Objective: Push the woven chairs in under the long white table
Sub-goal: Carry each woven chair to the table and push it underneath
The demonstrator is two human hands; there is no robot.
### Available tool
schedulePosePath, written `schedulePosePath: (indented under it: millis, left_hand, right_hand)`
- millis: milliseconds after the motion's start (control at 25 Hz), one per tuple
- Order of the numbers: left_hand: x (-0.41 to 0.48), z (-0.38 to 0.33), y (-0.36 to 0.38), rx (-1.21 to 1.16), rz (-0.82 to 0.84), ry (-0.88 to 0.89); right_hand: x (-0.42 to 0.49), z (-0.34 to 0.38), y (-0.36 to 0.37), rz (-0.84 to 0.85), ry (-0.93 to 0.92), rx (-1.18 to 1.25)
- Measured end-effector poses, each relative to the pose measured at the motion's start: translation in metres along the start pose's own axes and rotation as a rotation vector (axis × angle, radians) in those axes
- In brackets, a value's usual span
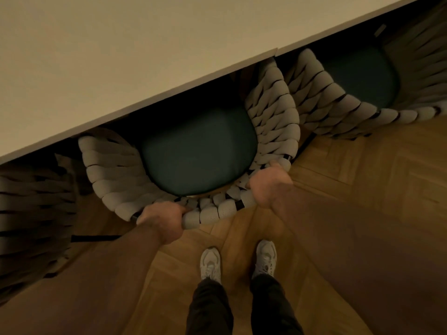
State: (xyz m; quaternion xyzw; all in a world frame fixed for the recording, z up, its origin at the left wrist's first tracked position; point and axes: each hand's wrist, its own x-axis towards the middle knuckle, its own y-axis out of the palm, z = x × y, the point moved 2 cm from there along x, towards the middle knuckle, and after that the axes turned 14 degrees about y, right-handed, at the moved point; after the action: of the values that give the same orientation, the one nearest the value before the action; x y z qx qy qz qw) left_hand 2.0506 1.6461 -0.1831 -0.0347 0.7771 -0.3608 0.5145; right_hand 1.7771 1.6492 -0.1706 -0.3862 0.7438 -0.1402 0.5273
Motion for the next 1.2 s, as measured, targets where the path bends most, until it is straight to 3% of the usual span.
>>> schedulePosePath:
  millis: [400, 800, 880, 1000, 1080, 1200]
  left_hand:
    - [0.007, 0.006, -0.001, -0.042, 0.145, -0.109]
    - [0.011, 0.001, 0.003, 0.102, 0.144, -0.165]
    - [0.009, -0.002, 0.003, 0.169, 0.159, -0.181]
    - [-0.006, -0.016, -0.002, 0.188, 0.058, -0.261]
    - [-0.024, -0.036, -0.008, 0.141, -0.038, -0.324]
    - [-0.044, -0.074, -0.015, 0.001, -0.149, -0.248]
  right_hand:
    - [-0.005, 0.001, -0.003, -0.013, -0.076, 0.065]
    - [-0.011, -0.001, -0.009, 0.028, -0.079, 0.025]
    - [-0.022, -0.002, -0.004, -0.051, -0.078, 0.080]
    - [-0.059, -0.007, 0.017, -0.151, -0.060, 0.289]
    - [-0.087, -0.018, 0.029, -0.087, -0.059, 0.433]
    - [-0.119, -0.053, 0.037, -0.018, -0.023, 0.580]
